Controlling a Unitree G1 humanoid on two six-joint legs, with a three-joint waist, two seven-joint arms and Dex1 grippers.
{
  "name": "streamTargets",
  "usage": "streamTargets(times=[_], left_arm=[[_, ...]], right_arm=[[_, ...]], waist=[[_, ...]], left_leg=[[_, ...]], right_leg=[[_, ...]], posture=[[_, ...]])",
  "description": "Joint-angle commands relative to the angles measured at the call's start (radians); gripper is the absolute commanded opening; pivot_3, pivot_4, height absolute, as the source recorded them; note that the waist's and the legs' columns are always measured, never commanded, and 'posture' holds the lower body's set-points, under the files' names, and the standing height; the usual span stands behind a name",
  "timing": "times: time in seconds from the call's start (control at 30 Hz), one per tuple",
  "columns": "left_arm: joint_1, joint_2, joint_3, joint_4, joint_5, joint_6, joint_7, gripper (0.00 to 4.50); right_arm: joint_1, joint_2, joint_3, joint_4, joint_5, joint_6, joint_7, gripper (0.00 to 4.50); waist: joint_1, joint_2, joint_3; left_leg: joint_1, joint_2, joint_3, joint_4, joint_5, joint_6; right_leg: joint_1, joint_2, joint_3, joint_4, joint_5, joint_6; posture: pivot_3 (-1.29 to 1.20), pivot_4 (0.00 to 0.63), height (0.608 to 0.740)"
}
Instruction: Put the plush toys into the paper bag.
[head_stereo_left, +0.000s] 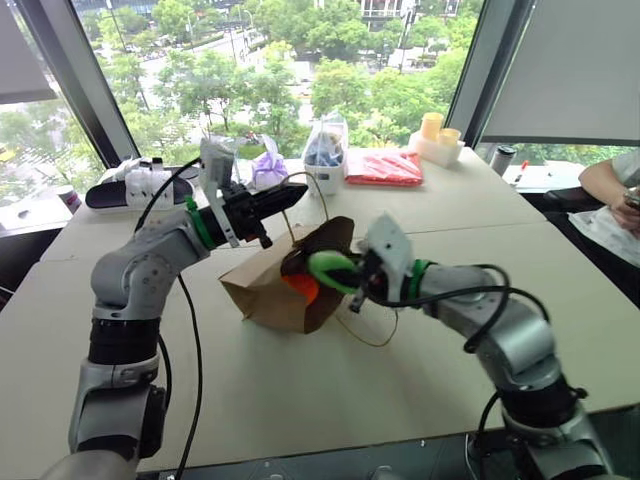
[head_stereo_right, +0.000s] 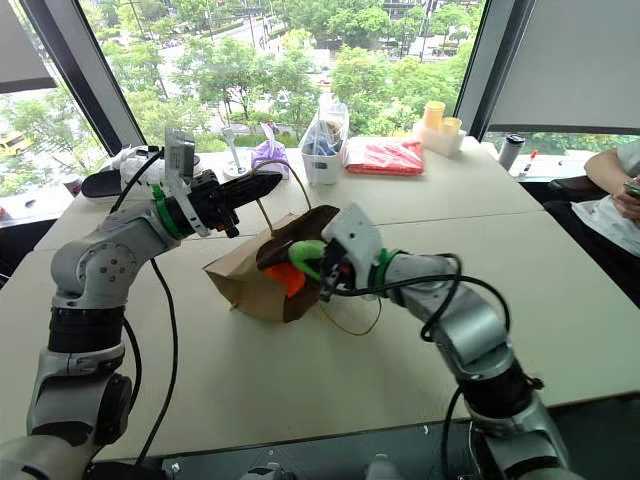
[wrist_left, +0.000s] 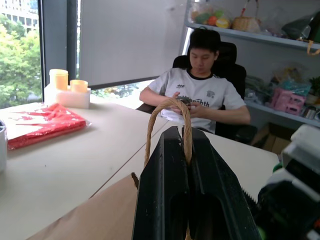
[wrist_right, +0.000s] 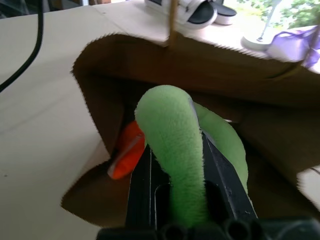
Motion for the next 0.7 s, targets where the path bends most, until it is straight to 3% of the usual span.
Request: streamTargets(times=[0.03,0.13,0.27,0.43,0.7], left_arm=[[-0.014,0.006,0.030,-0.035,-0.013,-0.014,0.009,0.00],[-0.007,0.005,0.039,-0.058,-0.024,-0.007,0.027,0.00],[0.017,0.008,0.057,-0.094,-0.038,0.006,0.048,0.00],[0.048,0.009,0.065,-0.106,-0.036,-0.008,0.067,0.00],[0.037,0.004,0.082,-0.078,-0.041,-0.022,0.074,0.00]], right_arm=[[-0.066,0.042,0.051,0.137,-0.087,-0.161,-0.034,0.03],[-0.129,0.081,0.086,0.355,-0.164,-0.311,-0.052,0.03],[-0.193,0.134,0.063,0.520,-0.186,-0.428,-0.054,1.80],[-0.170,0.090,0.036,0.370,-0.151,-0.336,0.017,4.31],[-0.072,-0.145,-0.230,0.036,0.039,-0.046,0.105,4.42]], waist=[[0.000,0.000,0.000],[0.002,0.000,0.000],[0.000,0.000,0.000],[0.000,0.000,0.000],[0.008,0.000,0.000]], left_leg=[[0.000,0.000,0.000,0.000,0.000,-0.001],[0.000,0.000,0.000,0.000,0.001,-0.002],[0.000,0.000,0.000,-0.001,0.002,-0.004],[-0.001,0.000,0.000,-0.003,0.002,-0.004],[-0.002,0.000,-0.001,-0.001,0.002,-0.004]], right_leg=[[0.000,0.000,0.000,0.000,0.000,0.000],[0.000,0.000,0.000,0.000,0.000,0.000],[-0.001,0.000,0.000,0.000,0.000,0.000],[-0.003,0.000,0.000,0.000,0.000,0.000],[-0.002,0.000,0.000,-0.001,0.000,0.000]], posture=[[0.00,0.150,0.740],[0.00,0.150,0.740],[0.00,0.150,0.740],[0.00,0.150,0.740],[0.00,0.150,0.740]])
